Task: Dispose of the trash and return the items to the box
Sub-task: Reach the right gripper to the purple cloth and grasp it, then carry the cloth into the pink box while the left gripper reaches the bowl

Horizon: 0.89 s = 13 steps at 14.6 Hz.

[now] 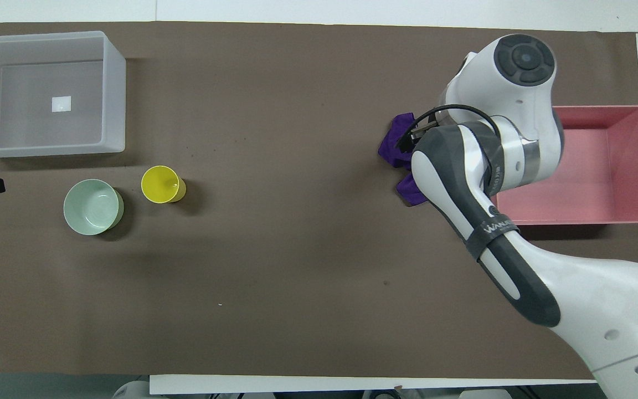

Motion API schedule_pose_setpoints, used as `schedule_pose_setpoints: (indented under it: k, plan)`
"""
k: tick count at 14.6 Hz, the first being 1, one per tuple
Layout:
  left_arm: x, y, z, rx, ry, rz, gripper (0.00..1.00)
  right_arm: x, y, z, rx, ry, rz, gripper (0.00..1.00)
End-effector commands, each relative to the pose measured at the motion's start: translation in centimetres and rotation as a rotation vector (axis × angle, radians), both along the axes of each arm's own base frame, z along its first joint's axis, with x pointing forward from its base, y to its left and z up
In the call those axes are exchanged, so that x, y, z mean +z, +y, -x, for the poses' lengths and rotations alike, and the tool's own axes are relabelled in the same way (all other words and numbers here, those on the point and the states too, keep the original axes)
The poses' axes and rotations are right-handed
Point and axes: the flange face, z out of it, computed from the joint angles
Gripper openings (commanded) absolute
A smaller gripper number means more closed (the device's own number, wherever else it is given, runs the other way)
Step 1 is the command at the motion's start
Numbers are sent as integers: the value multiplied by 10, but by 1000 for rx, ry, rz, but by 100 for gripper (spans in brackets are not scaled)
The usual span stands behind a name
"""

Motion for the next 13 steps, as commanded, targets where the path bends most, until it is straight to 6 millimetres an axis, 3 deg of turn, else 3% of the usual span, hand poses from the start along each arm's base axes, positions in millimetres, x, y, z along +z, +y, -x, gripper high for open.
schedule_pose_setpoints:
  k: [1, 3, 4, 5, 7, 8, 10, 11, 12, 13]
  plan:
    - [6, -13, -2, -35, 7, 13, 100, -31, -1, 14, -8, 9, -5, 100]
    - [5, -22, -6, -32, -34, 13, 100, -50, -3, 23, -3, 17, -1, 99]
    - [1, -35, -11, -51, -81, 15, 100, -55, -4, 24, -6, 10, -3, 92]
    - [-3, -41, -17, -64, -97, 16, 100, -56, -4, 25, -6, 19, 0, 73]
    - [-27, -47, -51, -76, -28, 18, 100, -55, -5, 27, -12, 54, 7, 18]
    - [-39, -53, -65, -87, -18, 20, 100, -55, -5, 27, -11, 58, 9, 7]
    - [-73, -71, -84, -118, 4, 24, 100, -46, -8, 26, -20, 48, 4, 0]
    - [-84, -73, -84, -124, 1, 26, 100, -33, -11, 24, -24, 46, 2, 0]
    - [-102, -75, -72, -146, 17, 24, 100, -18, -12, 24, -27, 47, 1, 0]
    - [-103, -75, -65, -160, 2, 25, 100, 5, -14, 25, -27, 37, -3, 0]
